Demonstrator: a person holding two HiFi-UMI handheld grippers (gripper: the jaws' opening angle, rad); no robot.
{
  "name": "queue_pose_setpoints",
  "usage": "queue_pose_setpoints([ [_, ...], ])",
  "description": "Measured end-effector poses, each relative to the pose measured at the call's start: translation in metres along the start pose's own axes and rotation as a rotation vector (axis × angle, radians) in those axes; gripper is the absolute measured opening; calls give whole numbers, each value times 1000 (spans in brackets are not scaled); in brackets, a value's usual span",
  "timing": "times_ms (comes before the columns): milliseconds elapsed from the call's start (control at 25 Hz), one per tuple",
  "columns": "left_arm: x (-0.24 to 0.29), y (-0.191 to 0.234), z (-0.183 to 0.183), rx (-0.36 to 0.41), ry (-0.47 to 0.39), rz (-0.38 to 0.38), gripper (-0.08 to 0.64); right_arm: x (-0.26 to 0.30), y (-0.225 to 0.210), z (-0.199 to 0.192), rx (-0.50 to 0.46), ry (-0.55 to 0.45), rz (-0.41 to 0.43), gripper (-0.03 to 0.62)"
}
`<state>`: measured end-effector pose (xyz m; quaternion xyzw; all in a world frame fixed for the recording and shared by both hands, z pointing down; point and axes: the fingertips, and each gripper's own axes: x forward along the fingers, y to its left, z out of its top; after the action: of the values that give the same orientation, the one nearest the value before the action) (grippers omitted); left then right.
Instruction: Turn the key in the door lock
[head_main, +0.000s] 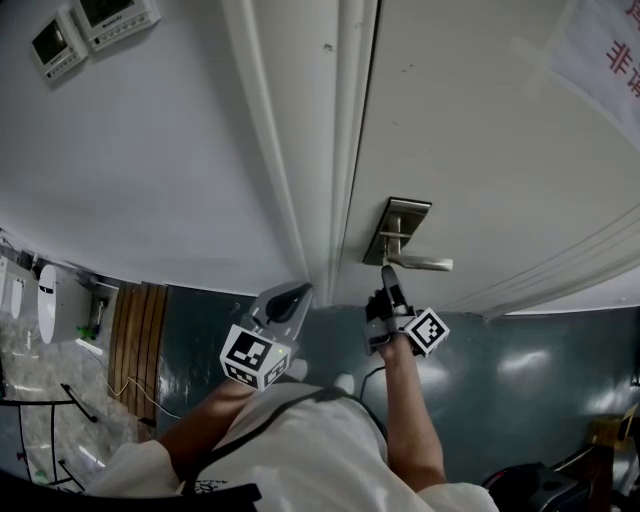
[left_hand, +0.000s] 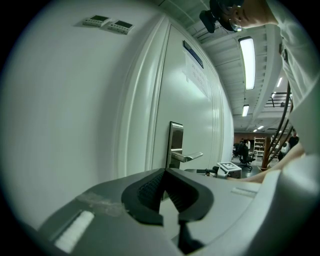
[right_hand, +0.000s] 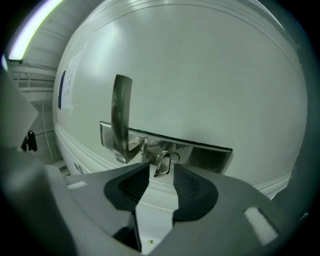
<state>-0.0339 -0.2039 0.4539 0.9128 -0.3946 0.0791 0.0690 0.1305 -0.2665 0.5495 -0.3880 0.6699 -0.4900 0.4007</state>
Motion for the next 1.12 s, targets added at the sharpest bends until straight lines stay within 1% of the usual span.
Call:
queue_pose_setpoints([
  [80,-1,0,0,1,-1,1,5,0,-1,1,9,2,8,97],
  [160,-1,0,1,1,-2,2,5,0,1,1,-9,7,8,89],
  [240,-1,0,1,2,-3,1,5,2,5,0,-65,16,-2,91],
  [320,-1,0,1,2,-4,0,5,5,11,-1,-148,28,-18,88],
  [360,-1,0,1,1,-5,0,5,5,11,-1,-195,35,-48,87],
  [440,-2,0,1,-1,-5,-1,5,-2,3,0,-294,50,-161,86],
  [480,-2,0,1,-1,-6,-1,5,-3,1,0,-332,56,-192,84],
  [560,-2,0,1,1,-8,-4,5,-1,5,-1,-392,66,-201,81],
  [640,-2,-1,1,2,-11,-8,5,1,9,-2,-472,79,-217,77],
  [760,-3,0,2,0,-16,-12,5,2,9,-3,-651,117,-284,61],
  [840,-3,2,2,-1,-19,-13,5,3,8,-4,-746,145,-321,48],
  [1120,-4,7,1,-6,-20,-29,5,3,8,-7,-921,186,-391,40],
])
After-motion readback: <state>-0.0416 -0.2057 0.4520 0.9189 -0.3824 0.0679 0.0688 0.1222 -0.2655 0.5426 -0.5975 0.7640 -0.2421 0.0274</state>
